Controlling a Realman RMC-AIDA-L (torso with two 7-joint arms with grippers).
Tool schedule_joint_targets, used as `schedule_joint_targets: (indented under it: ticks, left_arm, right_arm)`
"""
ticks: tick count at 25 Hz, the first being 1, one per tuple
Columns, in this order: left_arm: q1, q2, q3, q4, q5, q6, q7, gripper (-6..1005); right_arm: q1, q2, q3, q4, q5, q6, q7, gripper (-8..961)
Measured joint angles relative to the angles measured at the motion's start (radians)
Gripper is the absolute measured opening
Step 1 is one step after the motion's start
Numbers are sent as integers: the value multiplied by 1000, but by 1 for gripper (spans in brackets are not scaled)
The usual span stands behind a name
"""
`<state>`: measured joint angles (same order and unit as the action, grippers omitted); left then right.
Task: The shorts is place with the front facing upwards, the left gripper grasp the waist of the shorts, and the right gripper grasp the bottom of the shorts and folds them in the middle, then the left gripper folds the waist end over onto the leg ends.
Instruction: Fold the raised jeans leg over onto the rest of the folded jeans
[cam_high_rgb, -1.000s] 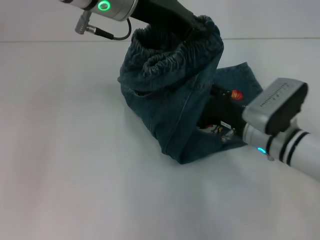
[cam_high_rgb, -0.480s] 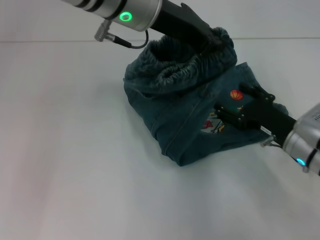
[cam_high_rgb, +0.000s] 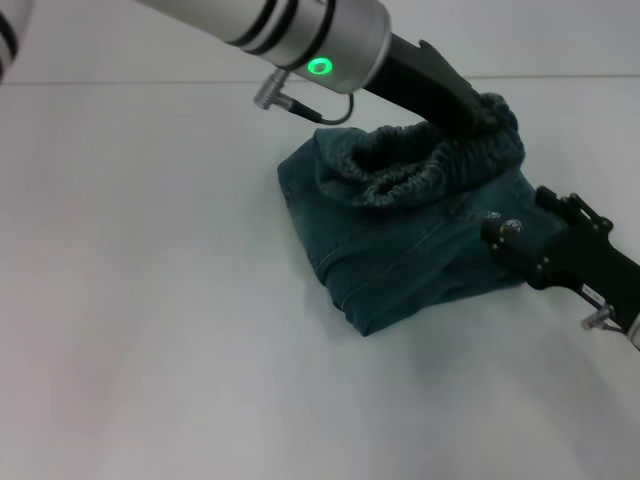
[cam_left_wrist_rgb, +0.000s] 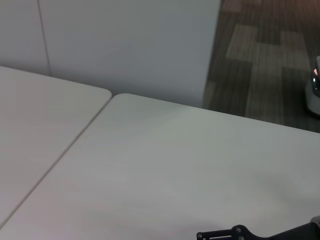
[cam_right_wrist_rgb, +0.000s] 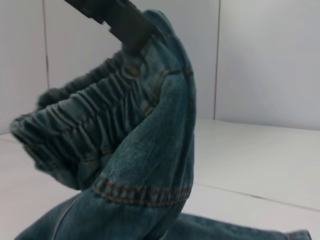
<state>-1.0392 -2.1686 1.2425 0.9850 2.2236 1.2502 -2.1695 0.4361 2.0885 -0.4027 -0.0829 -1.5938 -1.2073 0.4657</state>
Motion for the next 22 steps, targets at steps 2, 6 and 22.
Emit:
schedule_joint_targets:
  ticks: [2, 6, 22]
  left_arm:
    - [-21, -1, 20, -28, -9, -20, 1, 47]
    - [-51, -2, 62, -61, -23, -60, 0, 48]
    - [-78, -6, 251, -114, -115, -189, 45, 49]
  right_arm:
    - [-17, 0, -2, -1, 0, -4, -2, 912]
    - [-47, 1, -4, -1, 0, -9, -5, 912]
    - [-118, 5, -11, 8, 0, -67, -2, 912]
